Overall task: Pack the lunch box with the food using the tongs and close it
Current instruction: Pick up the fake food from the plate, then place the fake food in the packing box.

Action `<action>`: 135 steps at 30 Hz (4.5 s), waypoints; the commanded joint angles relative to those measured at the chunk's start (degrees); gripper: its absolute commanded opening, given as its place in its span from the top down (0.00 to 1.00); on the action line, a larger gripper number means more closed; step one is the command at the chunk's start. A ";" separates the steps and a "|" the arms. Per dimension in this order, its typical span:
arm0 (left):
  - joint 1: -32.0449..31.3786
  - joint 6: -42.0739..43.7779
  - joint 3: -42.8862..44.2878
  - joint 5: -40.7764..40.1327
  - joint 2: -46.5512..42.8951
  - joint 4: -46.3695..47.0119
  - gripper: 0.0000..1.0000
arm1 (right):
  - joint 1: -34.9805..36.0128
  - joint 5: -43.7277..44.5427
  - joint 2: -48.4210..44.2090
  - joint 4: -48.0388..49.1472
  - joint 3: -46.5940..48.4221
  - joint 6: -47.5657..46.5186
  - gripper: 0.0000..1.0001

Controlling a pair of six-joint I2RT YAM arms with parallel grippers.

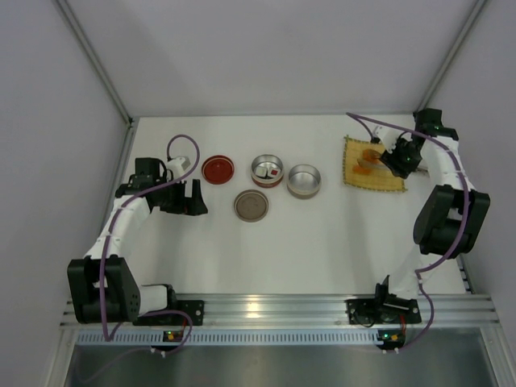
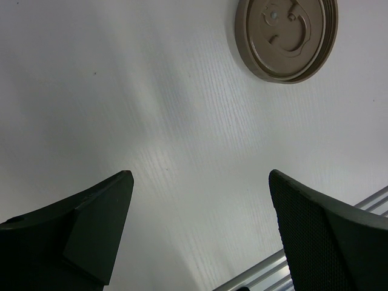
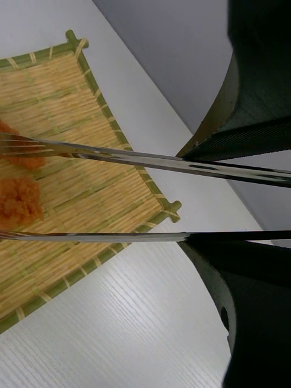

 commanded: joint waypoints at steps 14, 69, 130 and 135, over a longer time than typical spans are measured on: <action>0.37 0.31 1.81 1.33 0.29 0.03 0.02 | -0.76 -3.03 4.96 -8.21 9.34 -4.52 0.52; 0.37 0.48 1.11 1.94 -0.24 0.56 0.02 | -1.64 -6.80 0.05 -18.06 15.67 0.14 0.82; 0.37 0.75 1.02 3.52 1.52 0.99 0.02 | 31.32 6.11 -3.83 -1.19 1.44 23.26 0.82; 0.37 0.84 1.11 3.52 1.44 0.73 0.02 | 31.76 8.04 -2.86 -0.57 1.35 22.21 0.82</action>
